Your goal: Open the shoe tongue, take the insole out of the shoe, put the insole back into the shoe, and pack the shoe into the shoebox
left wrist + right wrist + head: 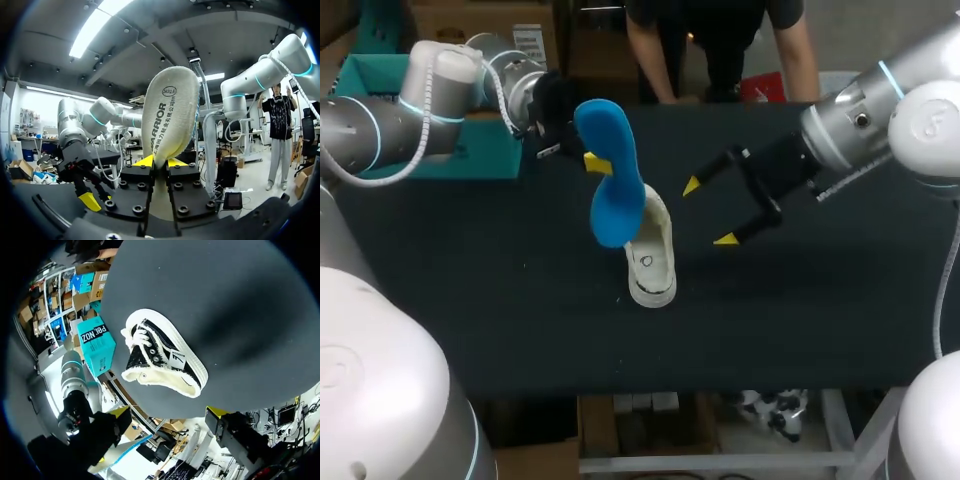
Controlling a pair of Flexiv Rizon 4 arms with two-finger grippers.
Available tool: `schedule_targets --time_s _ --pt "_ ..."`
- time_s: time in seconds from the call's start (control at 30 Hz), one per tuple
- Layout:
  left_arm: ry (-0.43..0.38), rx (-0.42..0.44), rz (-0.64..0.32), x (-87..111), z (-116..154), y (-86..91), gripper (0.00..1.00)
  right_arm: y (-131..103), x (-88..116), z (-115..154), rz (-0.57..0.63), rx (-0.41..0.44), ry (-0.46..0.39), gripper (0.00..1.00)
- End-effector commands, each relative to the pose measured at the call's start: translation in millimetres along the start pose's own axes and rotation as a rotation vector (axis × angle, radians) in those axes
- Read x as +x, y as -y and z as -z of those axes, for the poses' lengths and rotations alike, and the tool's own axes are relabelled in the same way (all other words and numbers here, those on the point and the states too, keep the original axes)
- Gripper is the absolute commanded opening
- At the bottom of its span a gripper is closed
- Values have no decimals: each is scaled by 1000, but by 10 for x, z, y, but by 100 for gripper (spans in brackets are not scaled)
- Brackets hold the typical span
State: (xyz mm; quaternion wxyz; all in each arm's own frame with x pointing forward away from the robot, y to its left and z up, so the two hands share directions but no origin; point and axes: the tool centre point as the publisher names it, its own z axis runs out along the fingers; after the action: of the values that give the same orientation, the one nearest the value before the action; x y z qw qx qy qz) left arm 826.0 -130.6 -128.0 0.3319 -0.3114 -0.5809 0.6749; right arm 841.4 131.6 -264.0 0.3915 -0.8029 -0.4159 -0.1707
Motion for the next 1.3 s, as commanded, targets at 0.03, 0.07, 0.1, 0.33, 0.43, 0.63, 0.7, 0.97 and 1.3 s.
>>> schedule_targets --time_s 0.03,0.07,0.1,0.33,0.43,0.63,0.7,0.97,1.3 --pt "14 85 9 -29 89 -58 0 -38 -14 9 4 38 -1 100" --pt "15 83 6 -34 90 -45 0 -38 -14 9 4 38 -1 100" --pt "16 83 6 -38 84 -31 0 -38 -14 9 4 38 -1 100" --pt "0 80 -1 -58 38 32 0 -38 -14 9 4 38 -1 100" --pt "3 15 -24 -53 21 41 0 -38 -14 9 4 38 -1 100" --pt "-51 -224 -145 1 -121 -41 0 -22 -1 -19 -121 72 -78 100" --pt "-51 -276 -183 -1 -147 -113 0 -10 3 -45 -179 91 -112 100" --pt "-109 -464 -301 -41 -272 -390 0 37 0 -224 -284 151 -161 100" --pt "-130 -678 -463 -151 -358 -699 0 80 -23 -332 -325 217 -236 71"
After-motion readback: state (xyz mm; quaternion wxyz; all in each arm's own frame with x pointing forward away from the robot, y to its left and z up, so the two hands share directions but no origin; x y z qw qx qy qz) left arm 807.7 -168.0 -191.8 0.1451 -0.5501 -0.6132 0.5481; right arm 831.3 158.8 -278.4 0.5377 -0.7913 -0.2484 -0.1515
